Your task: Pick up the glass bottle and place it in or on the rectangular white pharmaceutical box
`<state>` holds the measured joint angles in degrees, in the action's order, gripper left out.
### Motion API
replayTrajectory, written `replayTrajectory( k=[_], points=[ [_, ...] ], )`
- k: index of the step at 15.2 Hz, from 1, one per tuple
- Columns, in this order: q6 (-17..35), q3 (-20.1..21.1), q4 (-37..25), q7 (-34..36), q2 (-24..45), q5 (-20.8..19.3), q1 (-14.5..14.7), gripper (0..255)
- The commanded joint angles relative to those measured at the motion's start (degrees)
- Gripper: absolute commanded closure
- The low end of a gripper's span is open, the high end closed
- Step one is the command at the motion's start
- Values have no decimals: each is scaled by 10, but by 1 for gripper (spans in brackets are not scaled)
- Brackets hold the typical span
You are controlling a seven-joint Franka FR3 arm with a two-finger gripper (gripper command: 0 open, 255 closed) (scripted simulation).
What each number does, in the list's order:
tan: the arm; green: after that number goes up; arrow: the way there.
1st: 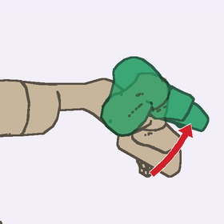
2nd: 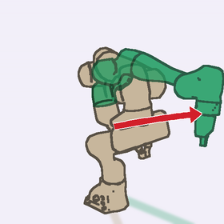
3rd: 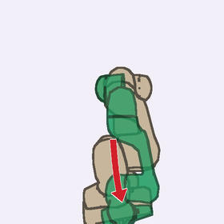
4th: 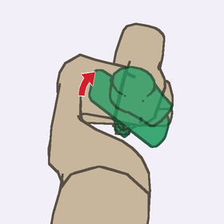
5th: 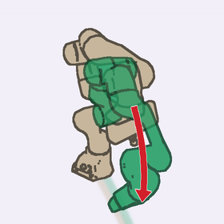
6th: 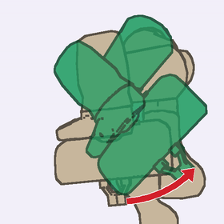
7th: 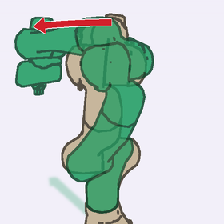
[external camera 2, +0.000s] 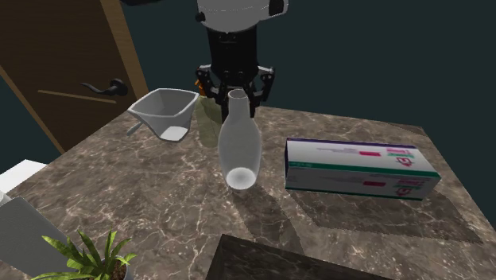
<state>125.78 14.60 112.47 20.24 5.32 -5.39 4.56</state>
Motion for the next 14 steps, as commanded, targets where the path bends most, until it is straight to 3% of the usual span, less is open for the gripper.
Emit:
replayTrajectory(
  k=[1, 14],
  points=[
    [-14, 0, -11, -2, -3, 2, 0, 255],
    [-110, 1, -88, -12, -24, 12, 0, 255]
  ],
)
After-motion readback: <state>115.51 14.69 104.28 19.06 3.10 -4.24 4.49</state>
